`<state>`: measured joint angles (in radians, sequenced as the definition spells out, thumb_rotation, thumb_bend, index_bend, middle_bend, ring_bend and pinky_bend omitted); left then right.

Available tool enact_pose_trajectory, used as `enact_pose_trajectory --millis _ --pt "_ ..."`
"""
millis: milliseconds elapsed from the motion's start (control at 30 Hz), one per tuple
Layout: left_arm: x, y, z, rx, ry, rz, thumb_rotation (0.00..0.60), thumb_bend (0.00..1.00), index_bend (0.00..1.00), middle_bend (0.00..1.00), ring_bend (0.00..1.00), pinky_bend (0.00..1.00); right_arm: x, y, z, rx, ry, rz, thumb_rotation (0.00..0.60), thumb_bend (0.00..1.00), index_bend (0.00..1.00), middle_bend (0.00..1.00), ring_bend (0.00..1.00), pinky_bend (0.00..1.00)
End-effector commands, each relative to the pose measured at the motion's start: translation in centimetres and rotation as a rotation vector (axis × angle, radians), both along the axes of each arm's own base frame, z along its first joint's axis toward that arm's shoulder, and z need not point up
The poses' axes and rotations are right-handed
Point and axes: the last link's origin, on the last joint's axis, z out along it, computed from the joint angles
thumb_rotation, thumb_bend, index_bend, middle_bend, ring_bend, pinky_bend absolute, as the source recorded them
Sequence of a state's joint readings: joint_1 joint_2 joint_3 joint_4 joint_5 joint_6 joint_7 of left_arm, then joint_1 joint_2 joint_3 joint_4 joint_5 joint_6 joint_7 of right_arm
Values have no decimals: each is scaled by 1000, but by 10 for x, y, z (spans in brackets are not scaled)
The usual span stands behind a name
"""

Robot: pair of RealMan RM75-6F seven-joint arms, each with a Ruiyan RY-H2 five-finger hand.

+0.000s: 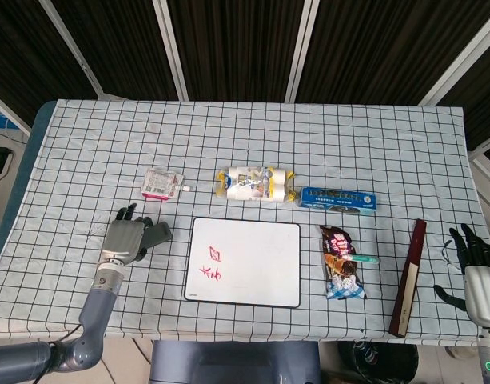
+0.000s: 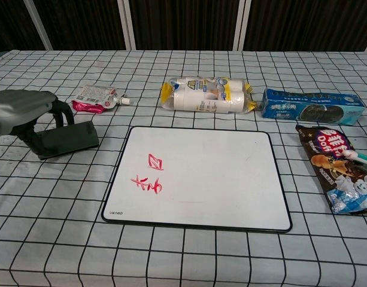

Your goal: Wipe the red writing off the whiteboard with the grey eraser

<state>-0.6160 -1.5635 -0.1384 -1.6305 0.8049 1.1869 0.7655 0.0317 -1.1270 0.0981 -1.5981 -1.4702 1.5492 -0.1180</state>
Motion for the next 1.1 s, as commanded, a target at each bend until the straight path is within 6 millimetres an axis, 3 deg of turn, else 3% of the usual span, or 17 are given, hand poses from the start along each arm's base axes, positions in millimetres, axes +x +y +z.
enact_pose_trajectory --millis 33,267,567,900,1100 --pt "1 1 2 1 -17 8 600 338 372 451 2 110 0 0 0 -1 1 1 600 71 4 15 135 187" --pt "16 4 24 42 -117 -27 600 345 373 452 2 108 0 0 0 -3 0 2 600 71 4 15 135 187" --pt "57 16 39 -5 -198 -224 600 354 369 452 4 97 0 0 0 -5 2 -1 600 70 5 15 135 187" --pt "90 22 8 -113 -55 -423 600 354 366 449 4 85 0 0 -1 -5 4 -4 600 71 4 15 135 187" --pt "97 28 -15 -156 -31 -452 600 354 366 447 4 83 0 0 0 -7 4 -8 600 71 5 15 135 187"
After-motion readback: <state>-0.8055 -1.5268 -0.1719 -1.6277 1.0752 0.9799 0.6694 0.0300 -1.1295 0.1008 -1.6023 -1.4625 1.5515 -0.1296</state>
